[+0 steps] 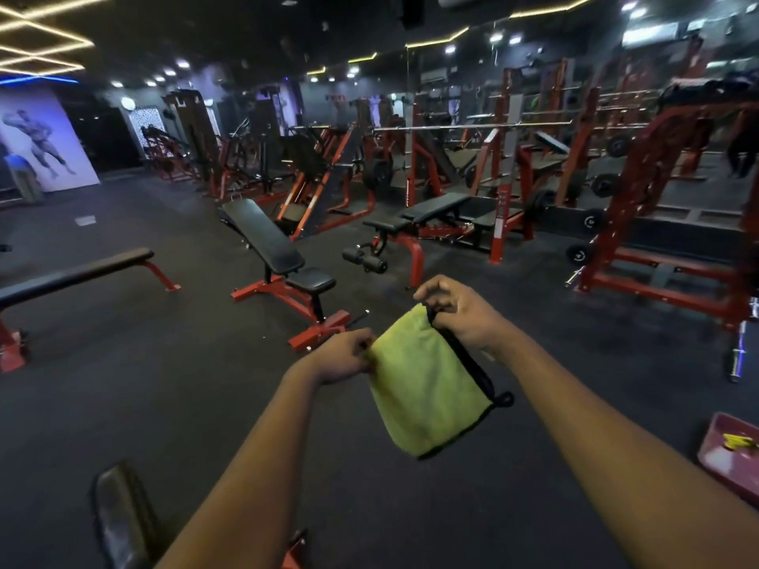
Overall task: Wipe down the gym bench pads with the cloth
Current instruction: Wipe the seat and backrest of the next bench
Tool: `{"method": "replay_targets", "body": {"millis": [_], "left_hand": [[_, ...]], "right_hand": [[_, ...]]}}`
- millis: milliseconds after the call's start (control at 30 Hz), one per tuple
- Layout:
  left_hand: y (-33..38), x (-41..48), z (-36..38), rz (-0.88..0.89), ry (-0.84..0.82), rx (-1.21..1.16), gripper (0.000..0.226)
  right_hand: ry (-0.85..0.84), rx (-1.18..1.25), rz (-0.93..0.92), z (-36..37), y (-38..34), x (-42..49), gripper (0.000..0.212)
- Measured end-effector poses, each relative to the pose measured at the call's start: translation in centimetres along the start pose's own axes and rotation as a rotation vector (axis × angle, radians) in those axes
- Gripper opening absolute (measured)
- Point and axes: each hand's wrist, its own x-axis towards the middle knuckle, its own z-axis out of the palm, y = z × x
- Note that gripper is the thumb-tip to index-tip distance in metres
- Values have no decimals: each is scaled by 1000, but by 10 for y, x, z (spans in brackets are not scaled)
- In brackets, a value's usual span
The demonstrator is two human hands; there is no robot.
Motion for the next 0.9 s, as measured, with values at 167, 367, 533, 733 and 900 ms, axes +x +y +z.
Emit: {"method": "replay_targets", "body": {"millis": [167,367,533,733,900], "left_hand": [[-1,83,7,-55,3,-137,27],[-24,235,25,-77,-122,-82,26],[-62,376,8,-116,-211,-78,47],[-116,533,-25,-180,-113,-11,10],[-171,667,-47,-176,18,-49,12]], "right_hand": [[78,-2,166,-58,91,59,32],[62,-21,209,-95,172,189,35],[17,-59,264,-133,227,336,32],[35,-54,319,-168,278,488,42],[-6,-45,329,-190,340,633,32]]}}
